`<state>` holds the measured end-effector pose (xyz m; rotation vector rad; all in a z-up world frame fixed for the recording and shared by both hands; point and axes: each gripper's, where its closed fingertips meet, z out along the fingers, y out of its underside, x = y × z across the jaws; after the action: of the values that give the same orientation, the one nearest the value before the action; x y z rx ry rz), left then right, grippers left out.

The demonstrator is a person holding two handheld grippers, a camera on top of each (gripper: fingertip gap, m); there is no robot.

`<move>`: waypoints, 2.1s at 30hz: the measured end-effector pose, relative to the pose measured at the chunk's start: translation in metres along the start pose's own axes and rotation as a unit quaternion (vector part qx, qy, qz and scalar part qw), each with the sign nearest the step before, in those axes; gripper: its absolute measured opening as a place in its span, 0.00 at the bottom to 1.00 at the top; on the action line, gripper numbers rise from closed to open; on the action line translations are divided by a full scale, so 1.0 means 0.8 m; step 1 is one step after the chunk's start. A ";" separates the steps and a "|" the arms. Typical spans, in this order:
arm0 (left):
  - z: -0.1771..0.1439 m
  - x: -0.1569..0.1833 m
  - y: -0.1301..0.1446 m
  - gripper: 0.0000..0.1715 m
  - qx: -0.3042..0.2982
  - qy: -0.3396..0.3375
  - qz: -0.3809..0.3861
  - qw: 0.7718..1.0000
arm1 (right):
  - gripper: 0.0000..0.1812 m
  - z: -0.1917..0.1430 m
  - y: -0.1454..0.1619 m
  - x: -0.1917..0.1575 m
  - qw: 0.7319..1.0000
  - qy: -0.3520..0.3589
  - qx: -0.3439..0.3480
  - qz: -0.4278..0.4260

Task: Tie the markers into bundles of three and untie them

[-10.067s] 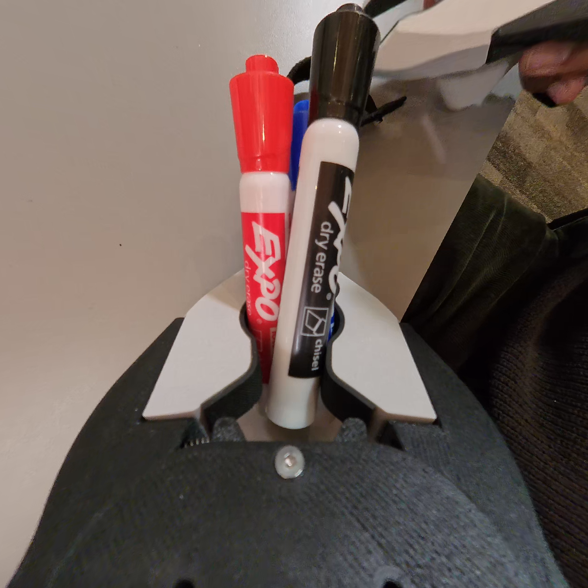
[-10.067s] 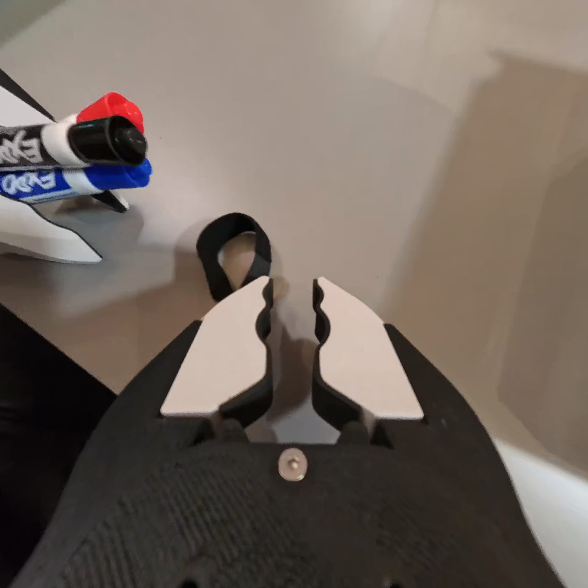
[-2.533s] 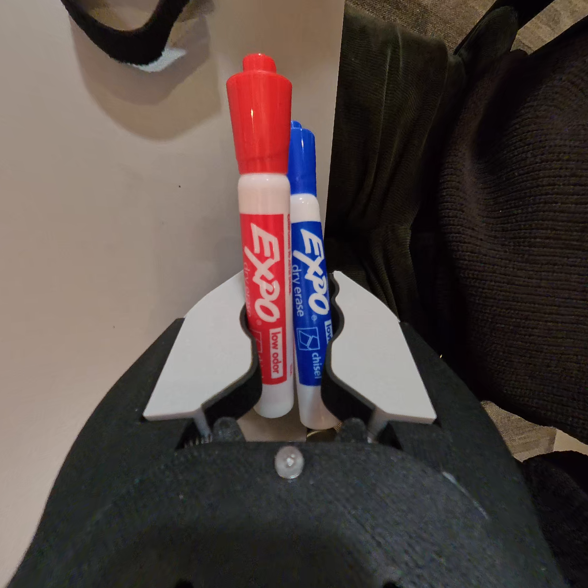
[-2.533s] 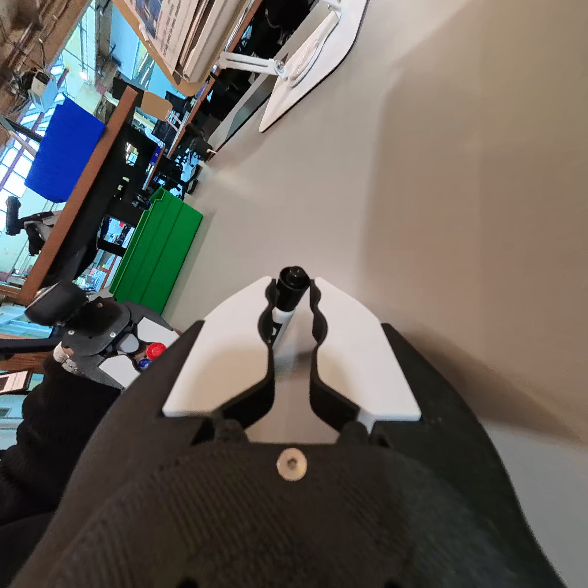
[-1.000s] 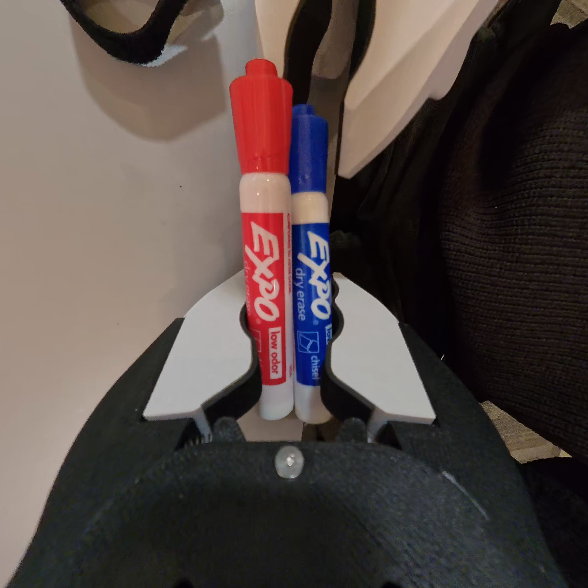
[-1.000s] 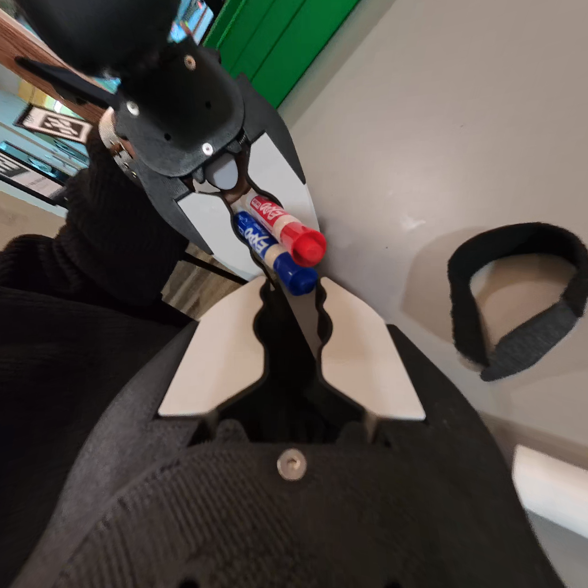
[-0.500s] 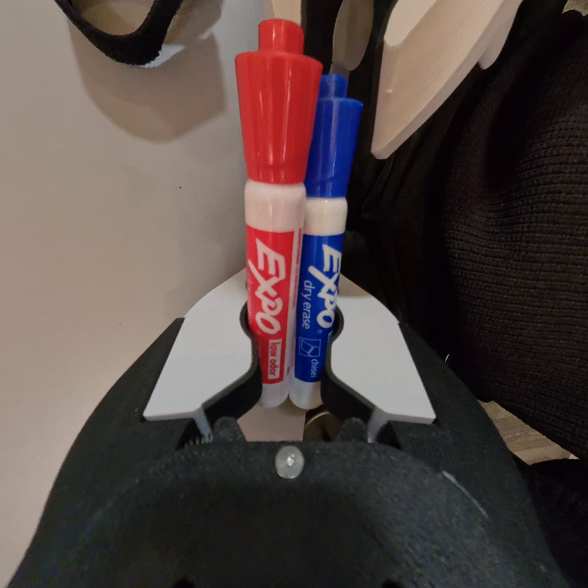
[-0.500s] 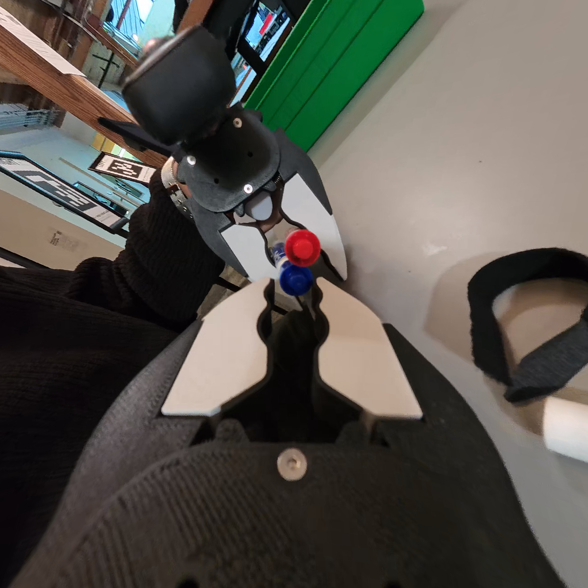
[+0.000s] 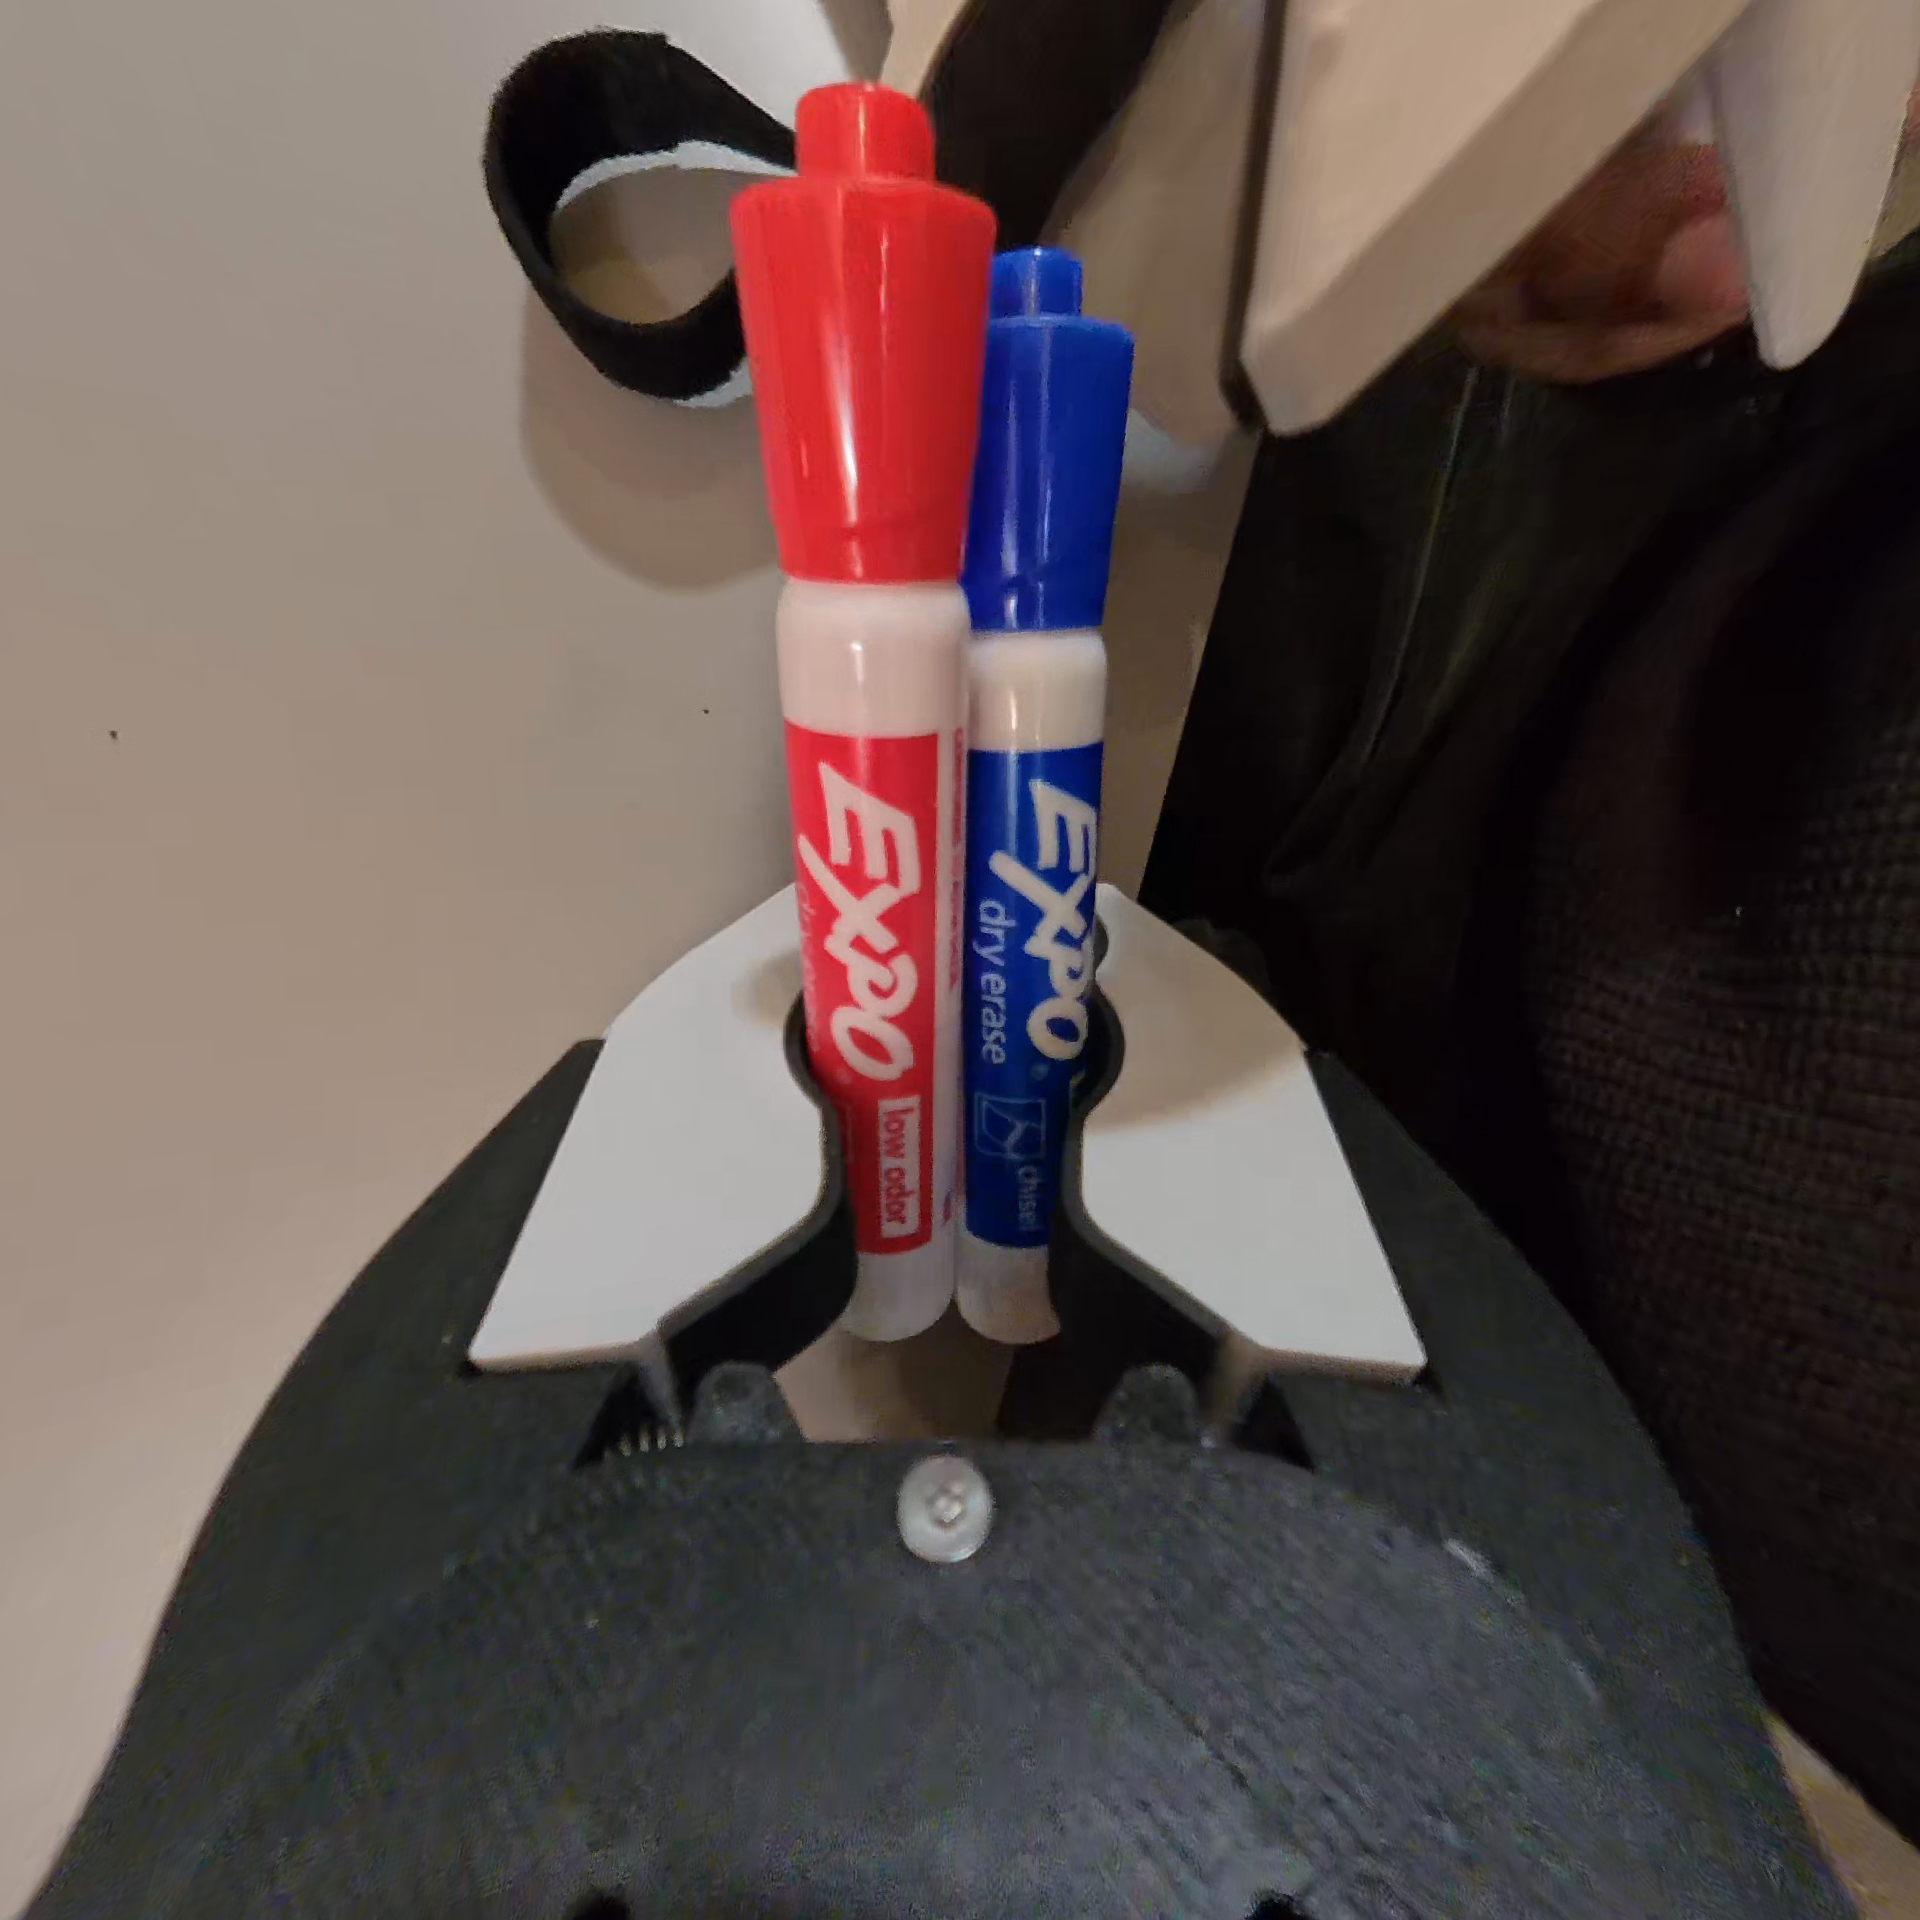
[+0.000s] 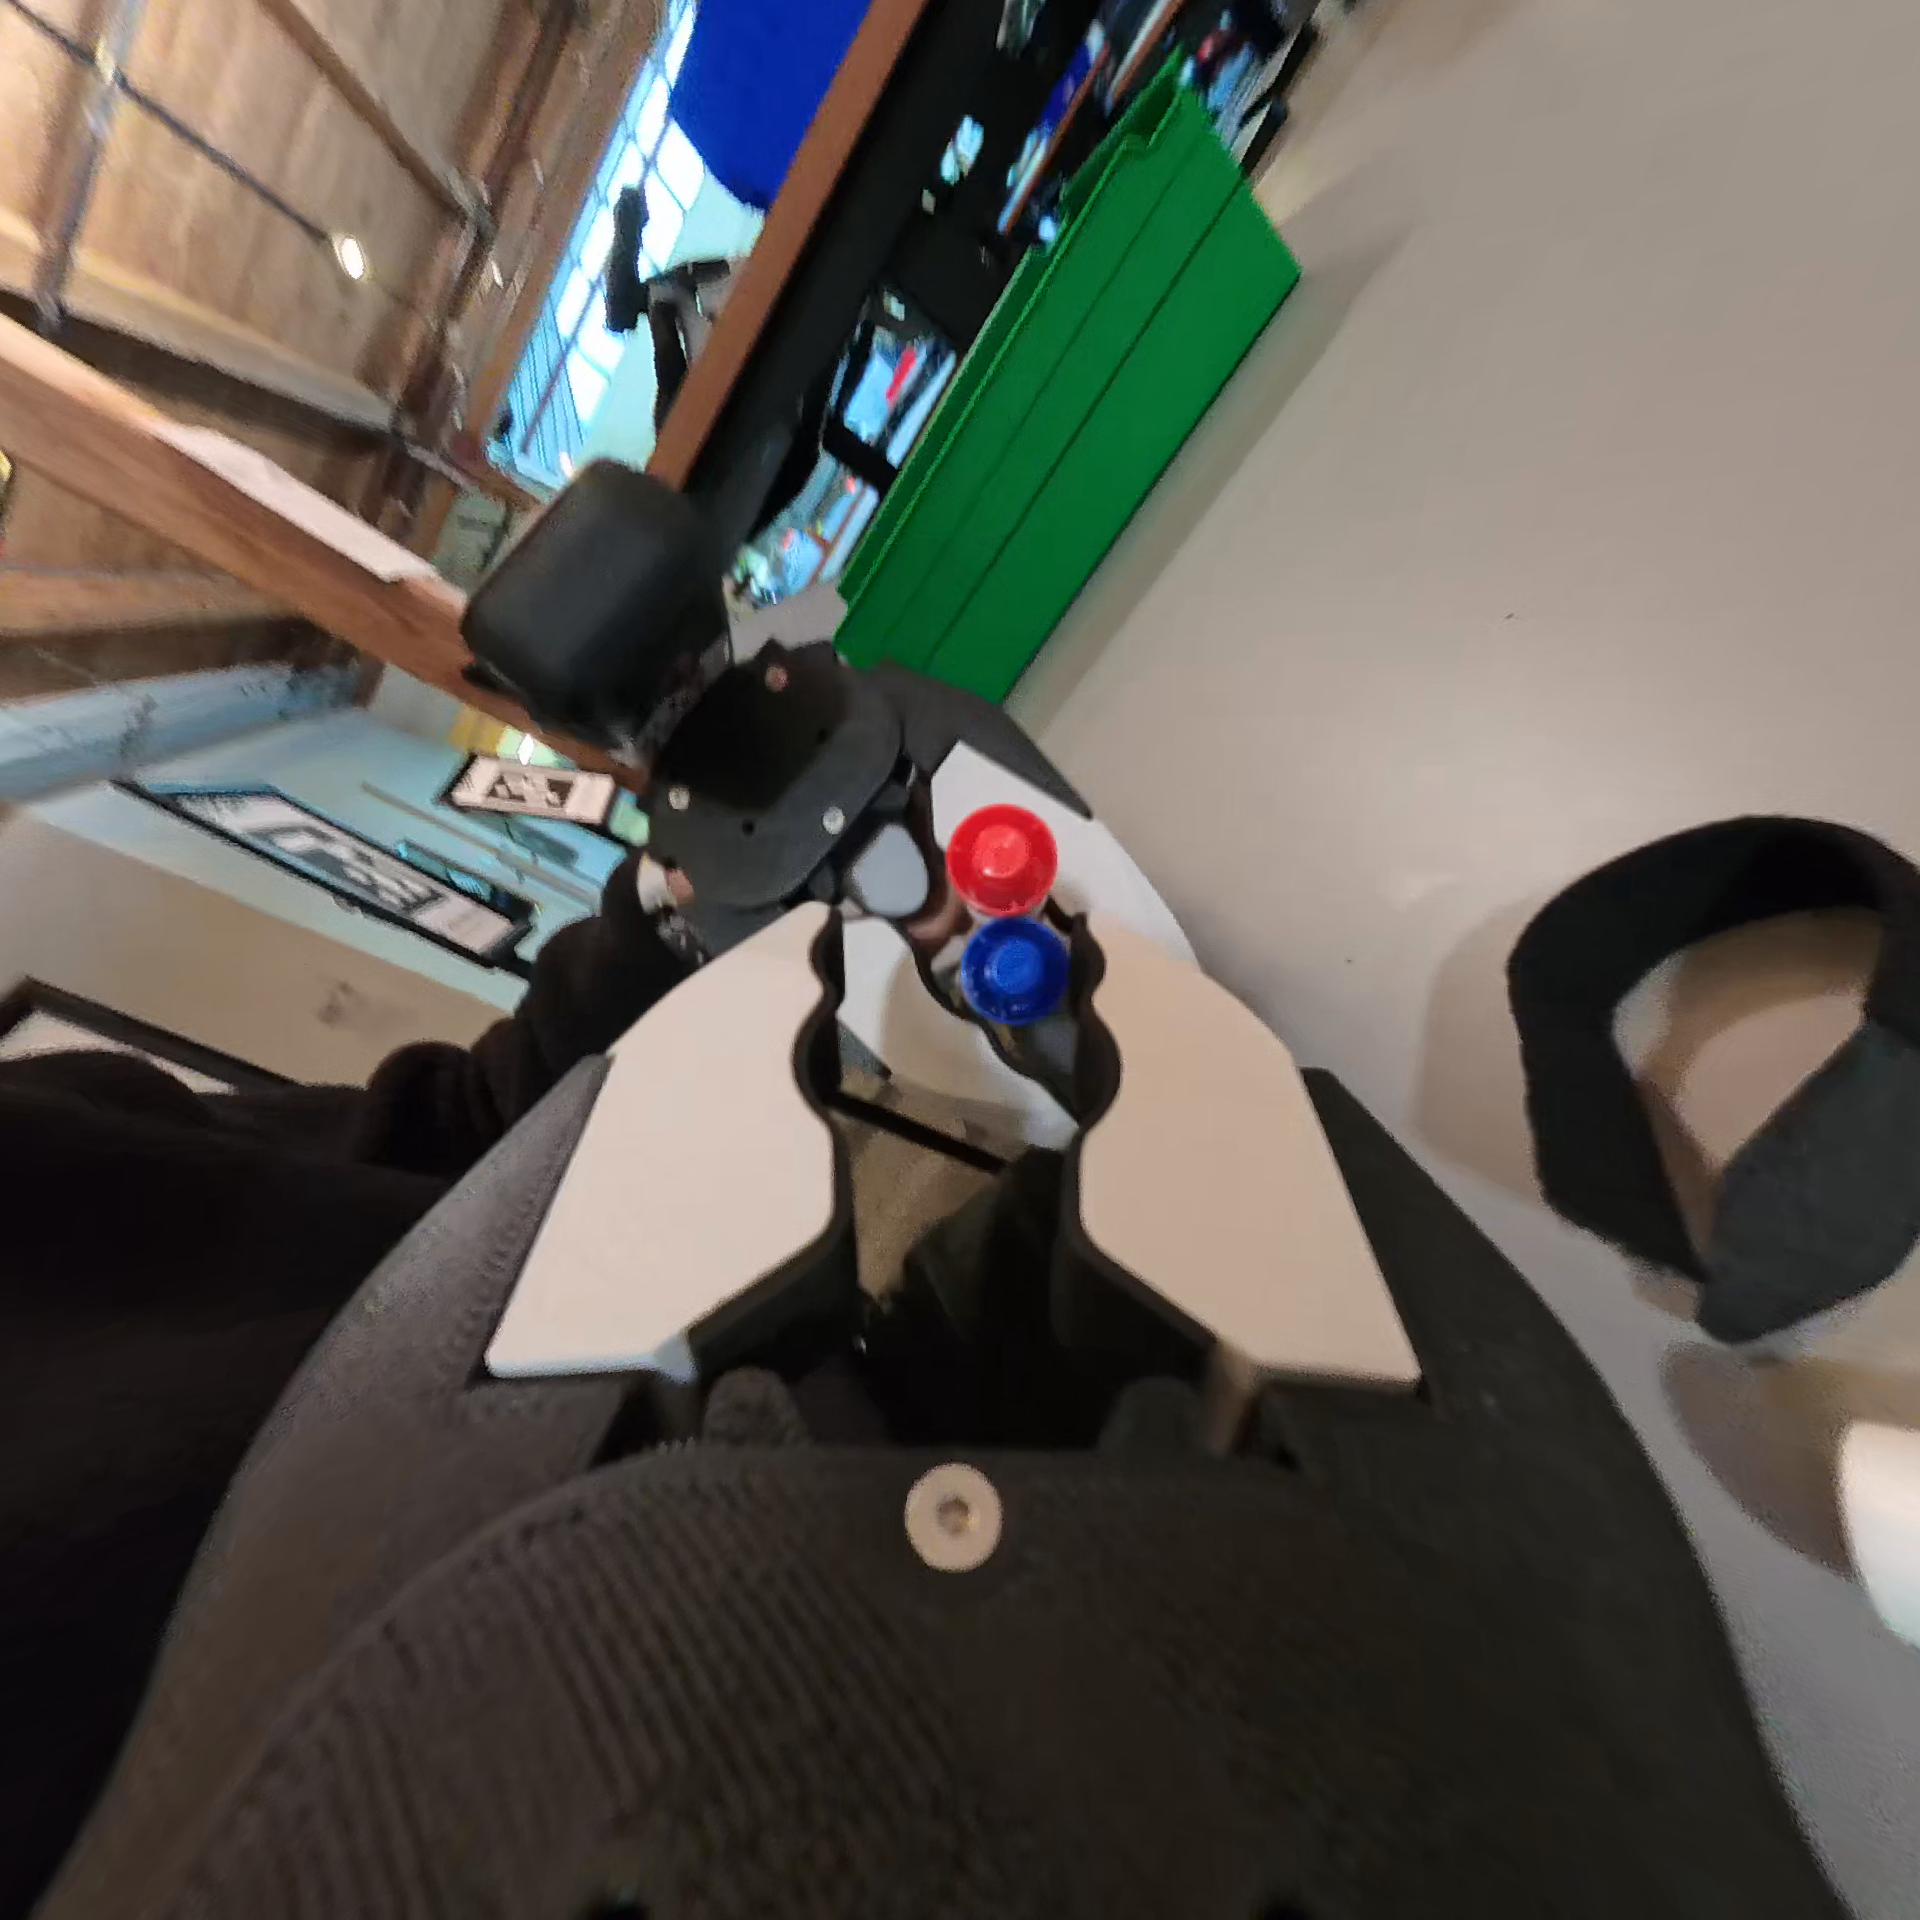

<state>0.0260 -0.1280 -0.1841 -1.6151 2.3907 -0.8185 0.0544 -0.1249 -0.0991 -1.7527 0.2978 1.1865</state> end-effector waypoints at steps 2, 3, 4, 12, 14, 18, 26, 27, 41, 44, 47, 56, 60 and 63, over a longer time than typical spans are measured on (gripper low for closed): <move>0.001 0.000 -0.003 0.26 0.006 -0.006 -0.018 1.000 | 0.22 -0.001 -0.006 0.003 0.999 -0.002 0.025 0.024; 0.002 0.000 -0.003 0.26 0.004 -0.010 -0.021 1.000 | 0.22 -0.001 -0.007 0.005 0.999 0.000 0.029 0.032; 0.002 0.000 -0.002 0.26 0.000 -0.014 -0.021 1.000 | 0.23 -0.002 -0.008 0.008 0.999 0.004 0.031 0.034; -0.006 -0.008 0.011 0.27 -0.079 -0.007 0.033 0.996 | 0.33 -0.054 -0.049 0.020 0.992 0.025 -0.043 -0.117; -0.009 -0.009 0.013 0.27 -0.100 0.017 0.026 0.995 | 0.34 -0.065 -0.053 0.023 0.978 0.041 -0.077 -0.190; -0.012 -0.009 0.014 0.27 -0.135 0.052 0.026 0.989 | 0.34 -0.059 -0.035 0.025 0.921 0.078 -0.181 -0.335; -0.014 -0.009 0.015 0.27 -0.155 0.065 0.023 0.986 | 0.37 -0.027 0.009 0.051 0.714 0.183 -0.290 -0.611; -0.014 -0.009 0.015 0.27 -0.156 0.064 0.025 0.985 | 0.37 -0.026 0.013 0.053 0.712 0.180 -0.295 -0.612; -0.014 -0.009 0.015 0.26 -0.172 0.057 0.012 0.983 | 0.34 0.016 0.015 0.055 0.610 0.172 -0.362 -0.683; -0.014 -0.009 0.015 0.26 -0.165 0.060 0.003 0.984 | 0.34 0.020 0.020 0.062 0.615 0.168 -0.374 -0.674; -0.014 -0.009 0.015 0.26 -0.161 0.061 0.004 0.985 | 0.33 0.021 0.021 0.065 0.607 0.172 -0.380 -0.676; -0.014 -0.009 0.016 0.27 -0.154 0.065 0.017 0.986 | 0.34 -0.002 0.002 0.061 0.689 0.169 -0.356 -0.608; -0.014 -0.009 0.015 0.27 -0.147 0.067 0.017 0.987 | 0.38 -0.016 0.001 0.042 0.831 0.133 -0.288 -0.456; -0.014 -0.009 0.016 0.26 -0.141 0.061 0.022 0.988 | 0.37 -0.016 -0.005 0.015 0.941 0.083 -0.168 -0.283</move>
<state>0.0143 -0.1140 -0.1824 -1.6429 2.7219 -0.6099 0.0709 -0.1298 -0.1059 -2.0493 -0.3212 0.6952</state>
